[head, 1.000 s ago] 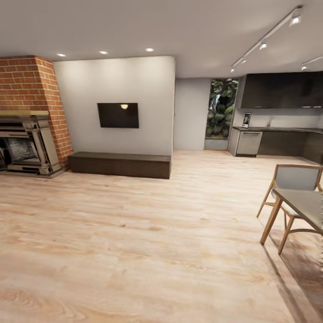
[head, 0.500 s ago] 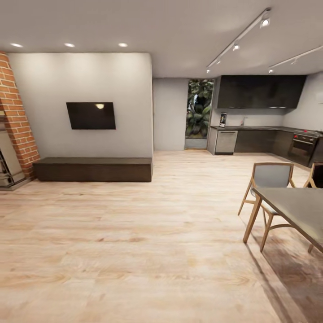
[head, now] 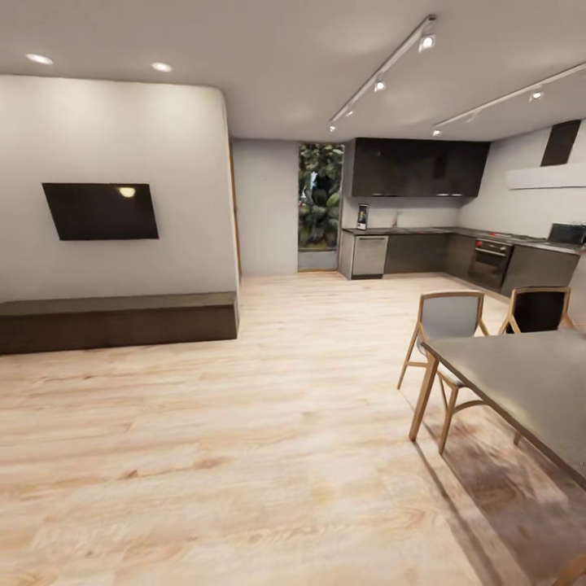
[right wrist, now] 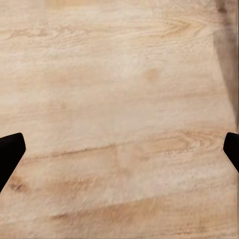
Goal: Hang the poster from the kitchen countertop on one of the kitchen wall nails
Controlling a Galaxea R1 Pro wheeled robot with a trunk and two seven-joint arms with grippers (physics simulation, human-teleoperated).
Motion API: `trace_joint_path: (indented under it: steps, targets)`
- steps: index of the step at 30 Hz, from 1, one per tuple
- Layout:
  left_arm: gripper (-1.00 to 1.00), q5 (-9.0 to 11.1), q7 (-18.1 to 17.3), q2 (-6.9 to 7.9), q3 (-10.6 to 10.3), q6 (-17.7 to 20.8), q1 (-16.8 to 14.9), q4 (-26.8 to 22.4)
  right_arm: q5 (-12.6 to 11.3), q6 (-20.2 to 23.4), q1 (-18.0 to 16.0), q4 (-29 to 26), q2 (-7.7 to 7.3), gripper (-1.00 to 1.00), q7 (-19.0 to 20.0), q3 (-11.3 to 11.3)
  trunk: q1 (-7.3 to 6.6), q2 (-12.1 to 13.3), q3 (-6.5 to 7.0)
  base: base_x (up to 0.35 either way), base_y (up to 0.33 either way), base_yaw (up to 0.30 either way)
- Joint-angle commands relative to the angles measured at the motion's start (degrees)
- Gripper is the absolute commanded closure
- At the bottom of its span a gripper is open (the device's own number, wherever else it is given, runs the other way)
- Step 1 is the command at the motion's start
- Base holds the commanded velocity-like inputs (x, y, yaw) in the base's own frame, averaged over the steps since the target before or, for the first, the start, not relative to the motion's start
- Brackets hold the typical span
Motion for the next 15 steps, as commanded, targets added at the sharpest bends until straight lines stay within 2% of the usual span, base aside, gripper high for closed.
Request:
trace_joint_path:
  steps: [1,3,6,15]
  targets:
    - [-1.0,0.0,0.0,0.0,0.0,-0.1,0.0,0.1,0.0,-0.4,0.0,0.1,0.0,-1.0,0.0,0.0,0.04,0.0,-0.05,0.343,0.0,-0.3]
    - [-1.0,0.0,0.0,-0.02,0.0,-0.1,0.0,0.2,0.0,-0.5,0.0,0.1,0.01,-1.0,0.0,0.0,0.04,0.0,-0.05,0.343,0.0,-0.299]
    - [-1.0,0.1,0.0,-0.03,0.0,-0.1,0.0,0.3,0.0,-0.7,0.0,0.2,0.01,-1.0,0.0,0.0,0.04,0.0,-0.05,0.343,0.0,-0.133]
    - [-1.0,0.1,0.0,-0.04,0.0,-0.2,0.0,0.4,0.3,-0.8,0.0,0.7,-0.36,-1.0,0.0,0.0,0.04,0.0,-0.05,0.343,0.0,-0.026]
